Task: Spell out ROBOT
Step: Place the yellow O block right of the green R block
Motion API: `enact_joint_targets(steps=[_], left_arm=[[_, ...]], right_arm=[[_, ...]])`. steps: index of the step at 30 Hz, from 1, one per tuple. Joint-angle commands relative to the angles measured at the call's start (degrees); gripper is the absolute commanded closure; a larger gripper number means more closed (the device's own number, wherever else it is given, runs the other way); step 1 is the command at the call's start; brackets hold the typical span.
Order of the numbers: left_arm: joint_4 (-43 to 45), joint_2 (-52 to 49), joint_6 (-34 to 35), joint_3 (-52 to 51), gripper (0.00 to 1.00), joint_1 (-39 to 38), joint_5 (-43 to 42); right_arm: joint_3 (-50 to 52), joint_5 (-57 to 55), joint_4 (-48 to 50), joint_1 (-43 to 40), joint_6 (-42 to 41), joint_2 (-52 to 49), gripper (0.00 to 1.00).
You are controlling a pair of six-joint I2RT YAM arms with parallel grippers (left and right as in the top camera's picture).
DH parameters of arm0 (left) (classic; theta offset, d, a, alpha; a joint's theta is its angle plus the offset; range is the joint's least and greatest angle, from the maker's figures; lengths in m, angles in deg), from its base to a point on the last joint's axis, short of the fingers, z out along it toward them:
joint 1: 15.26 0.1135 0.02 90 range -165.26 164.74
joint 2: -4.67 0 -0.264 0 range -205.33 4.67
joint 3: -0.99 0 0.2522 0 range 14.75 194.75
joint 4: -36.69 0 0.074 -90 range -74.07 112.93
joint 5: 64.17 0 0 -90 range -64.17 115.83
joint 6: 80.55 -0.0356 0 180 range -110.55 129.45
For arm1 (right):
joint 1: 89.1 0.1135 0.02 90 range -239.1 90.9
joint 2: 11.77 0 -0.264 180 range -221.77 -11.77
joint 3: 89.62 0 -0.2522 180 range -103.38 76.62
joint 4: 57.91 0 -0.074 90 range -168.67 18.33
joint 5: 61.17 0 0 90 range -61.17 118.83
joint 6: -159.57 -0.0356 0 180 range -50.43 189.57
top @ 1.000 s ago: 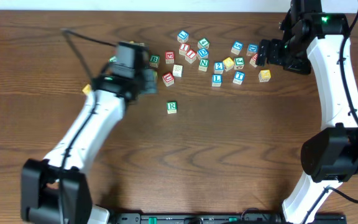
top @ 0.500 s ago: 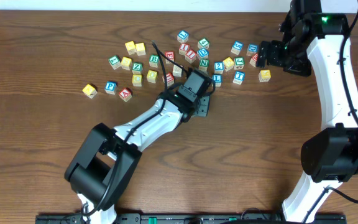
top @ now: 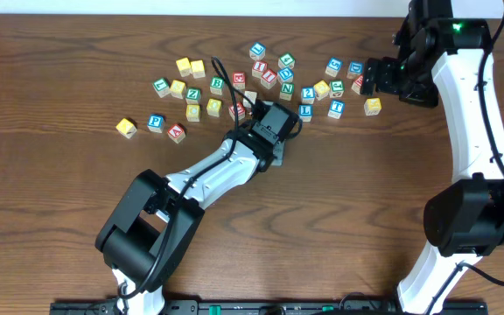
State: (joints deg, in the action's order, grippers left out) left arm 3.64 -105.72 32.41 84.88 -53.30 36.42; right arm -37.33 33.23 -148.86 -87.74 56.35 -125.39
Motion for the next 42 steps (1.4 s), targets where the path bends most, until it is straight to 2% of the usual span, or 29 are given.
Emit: enact_joint_targets(steps=[1,6,18,29,32,33,42], left_arm=[[-3.0,-0.9,2.0,0.2,0.68,0.2,2.1],[-4.5,-0.9,5.4,0.2,0.68,0.3,2.1],[-4.5,-0.9,5.4,0.2,0.68,0.3,-2.7],[-3.8,-0.9,5.4,-1.2,0.68,0.3,-2.4],[-3.8,-0.9,5.4,-1.2,0.67,0.3,-2.4],[-3.8,-0.9,5.4,-1.2,0.61,0.3,-2.5],[-4.1,-0.9,5.4,-1.2,0.61,0.3,-2.6]], right_arm=[[-0.6,-0.4,-0.4,0.2,0.0,0.0,0.01],[-0.6,-0.4,-0.4,0.2,0.0,0.0,0.01],[-0.6,-0.4,-0.5,0.2,0.0,0.0,0.01],[-0.6,-0.4,-0.5,0.2,0.0,0.0,0.01],[-0.6,-0.4,-0.6,0.2,0.0,0.0,0.01],[-0.6,-0.4,-0.6,0.2,0.0,0.0,0.01],[-0.6,-0.4,-0.6,0.2,0.0,0.0,0.01]])
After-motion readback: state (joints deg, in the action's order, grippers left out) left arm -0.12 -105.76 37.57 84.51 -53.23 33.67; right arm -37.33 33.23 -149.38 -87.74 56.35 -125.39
